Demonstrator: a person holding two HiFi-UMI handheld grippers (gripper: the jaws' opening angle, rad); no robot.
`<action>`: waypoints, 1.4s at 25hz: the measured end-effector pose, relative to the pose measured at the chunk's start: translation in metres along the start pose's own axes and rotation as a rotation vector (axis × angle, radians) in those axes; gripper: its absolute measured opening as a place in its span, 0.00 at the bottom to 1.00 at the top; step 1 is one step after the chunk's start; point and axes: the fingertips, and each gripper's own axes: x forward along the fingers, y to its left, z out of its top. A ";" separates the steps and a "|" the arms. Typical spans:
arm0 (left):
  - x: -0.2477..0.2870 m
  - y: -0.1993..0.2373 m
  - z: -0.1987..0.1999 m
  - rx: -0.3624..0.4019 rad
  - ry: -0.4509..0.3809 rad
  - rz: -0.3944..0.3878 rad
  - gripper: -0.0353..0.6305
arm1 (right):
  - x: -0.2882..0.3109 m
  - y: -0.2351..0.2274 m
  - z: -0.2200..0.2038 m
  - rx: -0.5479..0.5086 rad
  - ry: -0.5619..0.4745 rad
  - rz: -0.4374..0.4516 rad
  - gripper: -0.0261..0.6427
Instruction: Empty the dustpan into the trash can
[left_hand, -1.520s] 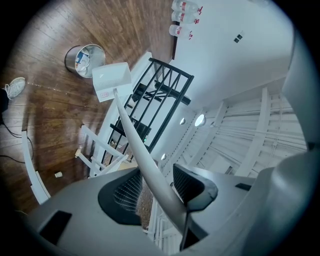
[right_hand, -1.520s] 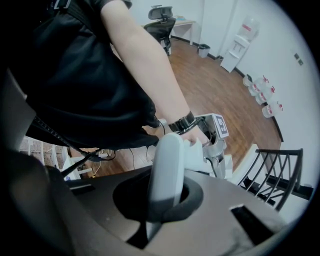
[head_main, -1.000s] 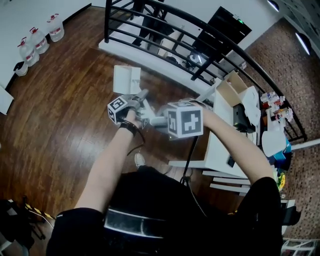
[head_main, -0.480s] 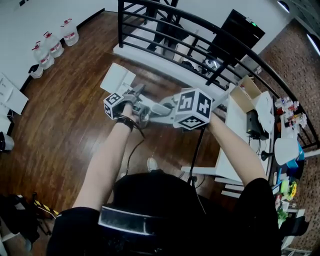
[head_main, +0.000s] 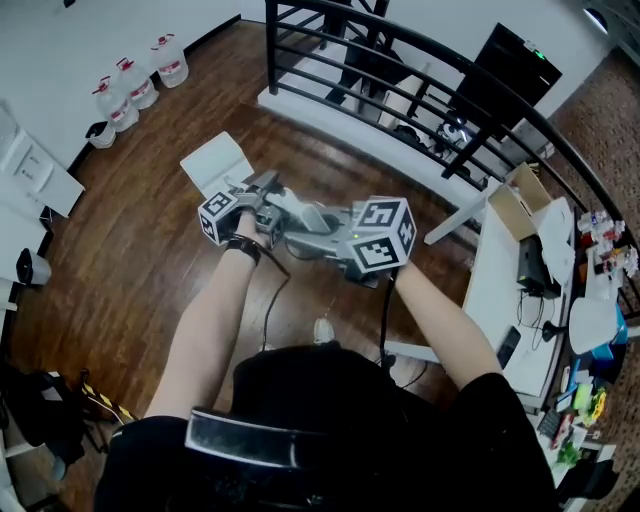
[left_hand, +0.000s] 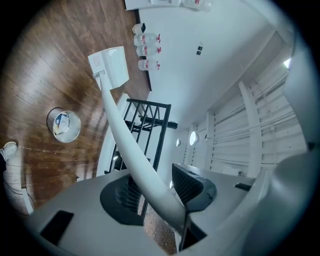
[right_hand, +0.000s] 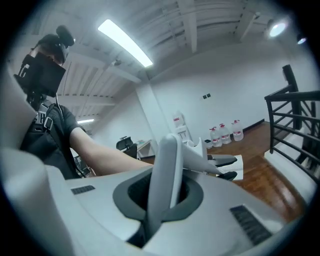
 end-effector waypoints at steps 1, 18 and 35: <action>-0.002 -0.002 0.009 0.002 -0.030 -0.009 0.30 | 0.004 0.001 0.002 0.009 -0.020 0.010 0.05; -0.039 -0.034 0.056 0.002 -0.157 -0.172 0.30 | 0.029 0.022 0.019 -0.003 -0.127 0.049 0.04; -0.056 -0.040 0.058 0.019 -0.161 -0.218 0.41 | 0.031 0.028 0.020 0.003 -0.131 0.061 0.04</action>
